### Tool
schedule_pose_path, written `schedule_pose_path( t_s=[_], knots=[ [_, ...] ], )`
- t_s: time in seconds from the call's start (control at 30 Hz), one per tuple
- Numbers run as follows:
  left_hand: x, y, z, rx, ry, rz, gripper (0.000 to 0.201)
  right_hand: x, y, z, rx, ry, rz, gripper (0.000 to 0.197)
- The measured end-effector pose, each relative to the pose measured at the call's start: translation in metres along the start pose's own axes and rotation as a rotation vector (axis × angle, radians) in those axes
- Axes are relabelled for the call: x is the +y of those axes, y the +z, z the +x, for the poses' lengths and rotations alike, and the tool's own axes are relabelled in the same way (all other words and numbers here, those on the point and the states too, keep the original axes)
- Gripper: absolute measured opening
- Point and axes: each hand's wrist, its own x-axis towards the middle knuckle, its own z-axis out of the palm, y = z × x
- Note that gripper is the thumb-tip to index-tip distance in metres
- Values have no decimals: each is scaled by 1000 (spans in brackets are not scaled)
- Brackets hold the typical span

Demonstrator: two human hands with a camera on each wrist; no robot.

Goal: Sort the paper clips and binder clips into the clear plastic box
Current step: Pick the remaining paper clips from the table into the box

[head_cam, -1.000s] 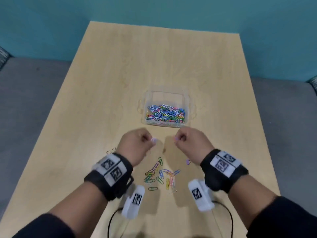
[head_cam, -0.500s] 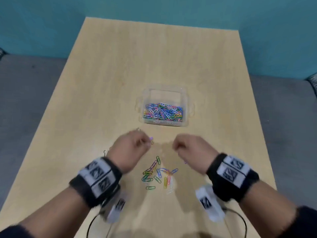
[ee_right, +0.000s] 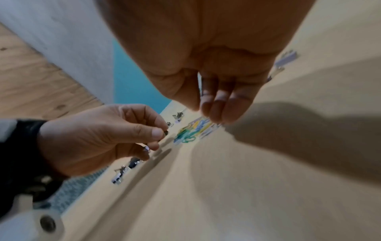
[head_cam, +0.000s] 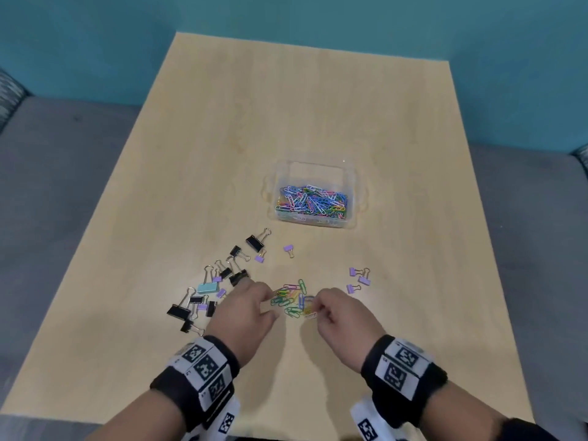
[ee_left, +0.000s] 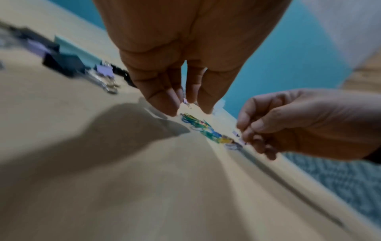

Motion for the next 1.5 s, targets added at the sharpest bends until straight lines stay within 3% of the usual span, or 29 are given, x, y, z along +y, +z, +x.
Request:
schedule_pose_path(
  t_s=[0.07,0.13,0.23,0.33,0.47,0.63,0.77,1.0,1.3,1.5],
  knots=[
    [-6,-1,-1,-66,39,121,50,3,0,-14,36,-10,-206,33],
    [-5,2,0,-103,123,227,67,4,10,-22,-8,46,-374,60],
    [6,11,9,-85,200,355,68,3,27,-11,62,33,-501,74],
    [11,19,23,-31,215,352,50,2,36,10,158,-7,-488,61],
    [11,24,31,1,243,365,22,-2,32,24,162,-46,-440,41],
    [14,24,33,-7,245,412,17,-6,22,28,94,-63,-440,44],
    [23,21,35,-40,149,340,8,-3,19,35,74,-52,-431,27],
    [29,20,38,-45,64,337,18,-6,7,43,11,-10,-390,22],
    [28,26,31,-46,141,455,29,-10,1,44,-35,-13,-408,15],
    [31,19,38,-63,73,289,18,-3,-2,46,-46,-1,-383,12]
  ],
)
